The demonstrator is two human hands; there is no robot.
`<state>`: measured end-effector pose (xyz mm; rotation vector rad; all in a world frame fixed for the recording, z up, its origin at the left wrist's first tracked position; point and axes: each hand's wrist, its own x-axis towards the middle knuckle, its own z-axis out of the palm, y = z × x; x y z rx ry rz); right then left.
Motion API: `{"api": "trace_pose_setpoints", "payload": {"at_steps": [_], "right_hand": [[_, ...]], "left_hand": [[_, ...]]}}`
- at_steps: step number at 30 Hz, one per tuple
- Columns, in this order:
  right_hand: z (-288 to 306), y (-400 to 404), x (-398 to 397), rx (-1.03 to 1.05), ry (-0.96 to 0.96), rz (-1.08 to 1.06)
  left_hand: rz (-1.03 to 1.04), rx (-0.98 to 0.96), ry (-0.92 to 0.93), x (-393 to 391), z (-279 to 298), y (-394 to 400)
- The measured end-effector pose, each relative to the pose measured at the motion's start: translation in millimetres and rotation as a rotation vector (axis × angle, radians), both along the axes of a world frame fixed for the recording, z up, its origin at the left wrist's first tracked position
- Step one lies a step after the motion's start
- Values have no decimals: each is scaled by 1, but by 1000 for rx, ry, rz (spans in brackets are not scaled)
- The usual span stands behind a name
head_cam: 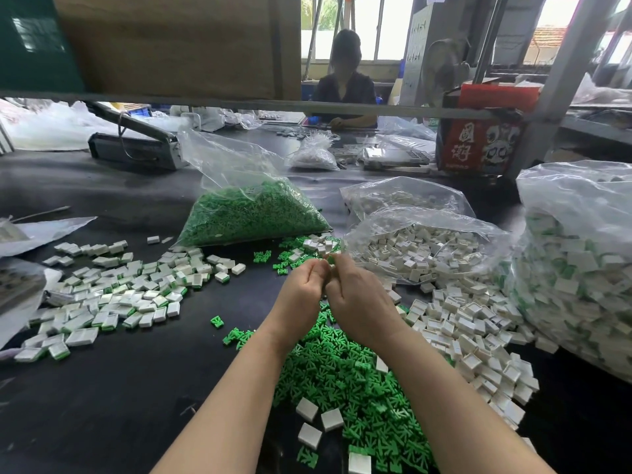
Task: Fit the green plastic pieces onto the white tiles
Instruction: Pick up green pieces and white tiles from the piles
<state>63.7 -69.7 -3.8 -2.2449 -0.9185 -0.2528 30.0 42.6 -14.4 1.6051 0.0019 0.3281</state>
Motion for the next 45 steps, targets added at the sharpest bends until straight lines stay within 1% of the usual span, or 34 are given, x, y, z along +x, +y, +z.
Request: {"api": "trace_pose_setpoints", "payload": {"at_steps": [7,14,22,26,29,32,35,38,45], "right_hand": [[-4,-2,3,-31,16,-12],[-4,-2,3,-17,0,-36],[-3,-4,3,-40,-5,-26],[-4,-5,4,-84,-2,-14],[-6,-6,5,-85,9,-7],[-4,-9,7,-53,40,10],[4,-12,12,48,98,29],[8,-12,16,163,134,1],[5,-16,19,203,181,-22]], "left_hand": [[4,102,4,-1,-5,0],[44,153,-20,2,-12,0],[60,234,31,4,-12,3],[42,329,60,1,-10,6],[28,361,57,0,-10,6],[-14,284,23,-1,-9,7],[-55,181,-30,-1,-4,9],[-104,152,-28,-4,0,8],[-194,111,-14,-6,1,5]]}}
